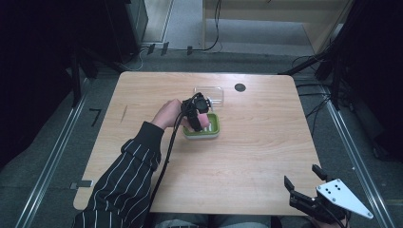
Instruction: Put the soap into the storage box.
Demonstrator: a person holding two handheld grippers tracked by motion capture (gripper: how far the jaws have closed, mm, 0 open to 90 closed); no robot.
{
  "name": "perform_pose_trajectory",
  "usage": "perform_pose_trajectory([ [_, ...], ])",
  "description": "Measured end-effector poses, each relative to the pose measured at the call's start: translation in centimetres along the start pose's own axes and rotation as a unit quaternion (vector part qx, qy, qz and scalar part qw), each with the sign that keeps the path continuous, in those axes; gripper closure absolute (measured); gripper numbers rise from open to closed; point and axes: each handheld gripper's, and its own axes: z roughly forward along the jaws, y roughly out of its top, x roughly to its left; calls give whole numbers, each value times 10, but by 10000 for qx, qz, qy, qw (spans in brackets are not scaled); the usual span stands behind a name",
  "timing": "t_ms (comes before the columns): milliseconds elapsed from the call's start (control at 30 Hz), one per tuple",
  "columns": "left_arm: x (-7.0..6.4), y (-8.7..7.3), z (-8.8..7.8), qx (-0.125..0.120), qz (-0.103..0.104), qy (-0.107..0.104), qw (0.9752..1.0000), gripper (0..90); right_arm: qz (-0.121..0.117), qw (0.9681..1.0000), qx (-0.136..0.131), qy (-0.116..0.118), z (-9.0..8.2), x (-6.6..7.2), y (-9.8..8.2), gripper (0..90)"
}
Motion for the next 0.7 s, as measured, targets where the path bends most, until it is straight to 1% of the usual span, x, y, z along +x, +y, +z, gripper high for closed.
perform_pose_trajectory([
  [133, 1, 0, 2, 3, 9, -8, 10000, 384, -1, 10000, 2, 0, 0, 0, 0, 129],
  [200, 1, 0, 3, -7, 23, 32, 10000, 384, 3, 10000, 0, 2, 0, 0, 0, 129],
  [300, 1, 1, 3, -34, 119, 66, 9999, 384, -3, 10000, 0, 5, 0, 0, 0, 129],
  [333, 1, 1, 4, -75, 102, 60, 9999, 384, -3, 10000, -2, 6, 0, 0, 0, 129],
  [467, 2, 2, 6, -30, 171, 102, 9998, 384, -1, 10000, -4, 6, 0, 0, 0, 129],
  [633, 3, 3, 9, -40, 199, 93, 9998, 384, -1, 10000, -4, 10, 0, 0, 0, 129],
  [700, 3, 3, 9, -73, 225, 127, 9996, 384, 1, 10000, -1, 10, 0, 0, 0, 129],
])
